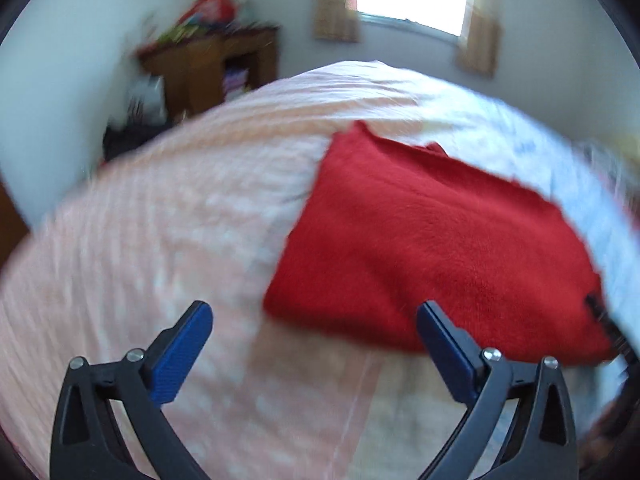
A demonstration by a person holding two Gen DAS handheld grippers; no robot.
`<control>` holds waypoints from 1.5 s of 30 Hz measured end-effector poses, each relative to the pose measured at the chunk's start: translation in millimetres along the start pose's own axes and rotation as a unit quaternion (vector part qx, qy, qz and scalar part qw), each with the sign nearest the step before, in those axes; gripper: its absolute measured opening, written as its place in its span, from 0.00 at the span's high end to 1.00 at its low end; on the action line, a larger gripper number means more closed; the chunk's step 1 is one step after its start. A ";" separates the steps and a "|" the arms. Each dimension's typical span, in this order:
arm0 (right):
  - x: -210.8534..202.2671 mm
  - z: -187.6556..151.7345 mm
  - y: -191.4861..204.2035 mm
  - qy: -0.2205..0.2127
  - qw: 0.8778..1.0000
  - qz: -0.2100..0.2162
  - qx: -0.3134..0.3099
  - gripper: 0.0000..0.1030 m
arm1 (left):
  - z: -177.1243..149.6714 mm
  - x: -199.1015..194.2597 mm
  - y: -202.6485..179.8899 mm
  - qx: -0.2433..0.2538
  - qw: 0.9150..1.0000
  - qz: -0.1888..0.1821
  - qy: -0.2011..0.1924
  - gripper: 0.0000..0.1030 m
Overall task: Fold small clothes
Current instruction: 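Open both tools and release the folded sweater onto the bed, then grasp the folded sweater edge with the left tool and lift it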
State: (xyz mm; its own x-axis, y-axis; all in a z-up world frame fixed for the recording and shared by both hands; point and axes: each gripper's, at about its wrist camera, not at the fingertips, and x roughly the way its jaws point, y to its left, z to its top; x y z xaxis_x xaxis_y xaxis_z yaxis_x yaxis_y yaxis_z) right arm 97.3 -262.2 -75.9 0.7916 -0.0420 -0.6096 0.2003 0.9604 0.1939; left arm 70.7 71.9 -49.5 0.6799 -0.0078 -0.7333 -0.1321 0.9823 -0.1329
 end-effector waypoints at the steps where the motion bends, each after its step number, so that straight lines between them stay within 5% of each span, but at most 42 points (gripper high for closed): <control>1: -0.4 -0.3 -0.3 -0.001 1.000 0.002 0.002 0.72 | -4.2 -0.6 6.6 -0.024 1.000 -0.013 0.005 0.02; 9: -1.5 -0.8 -3.6 -0.004 1.000 0.014 0.010 0.72 | -8.5 21.3 -8.4 -0.091 0.992 -0.088 0.015 0.06; 17: -5.4 -0.2 1.0 -0.001 1.000 0.005 0.003 0.72 | 24.2 53.1 -1.2 -0.181 0.972 -0.151 -0.001 0.07; 19: -16.7 -2.1 14.3 -0.006 1.000 0.000 -0.024 0.76 | 30.8 58.8 1.4 -0.183 0.970 -0.158 0.000 0.08; 27: -22.5 -19.5 116.9 0.017 0.990 0.110 -0.091 0.76 | 41.4 68.1 1.1 -0.162 0.972 -0.172 0.000 0.08; 31: 12.4 -40.0 129.5 0.072 0.989 0.093 -0.089 0.76 | 42.8 70.3 5.5 -0.160 0.971 -0.180 0.001 0.10; 33: 8.9 -42.2 127.7 0.056 0.990 0.099 -0.086 0.76 | 42.1 69.3 6.1 -0.155 0.972 -0.176 -0.003 0.11; 36: 8.0 -44.0 124.1 0.055 0.990 0.108 -0.078 0.76 | 42.8 70.0 2.5 -0.148 0.977 -0.151 -0.008 0.28; 39: 8.1 -45.5 124.4 0.052 0.990 0.111 -0.076 0.76 | 44.1 75.3 2.5 -0.154 0.976 -0.153 0.006 0.65; 45: 3.1 -38.3 102.7 0.058 0.986 0.152 -0.022 0.76 | 51.3 63.4 -12.7 -0.106 0.985 -0.133 -0.007 0.72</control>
State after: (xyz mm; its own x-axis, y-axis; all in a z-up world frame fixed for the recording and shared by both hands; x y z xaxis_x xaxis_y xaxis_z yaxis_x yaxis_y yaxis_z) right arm 98.3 -153.1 -87.3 0.7390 0.2797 -0.6129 -0.0645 0.9349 0.3490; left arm 152.5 68.6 -60.2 0.7206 -0.2555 -0.6445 -0.0944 0.8848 -0.4564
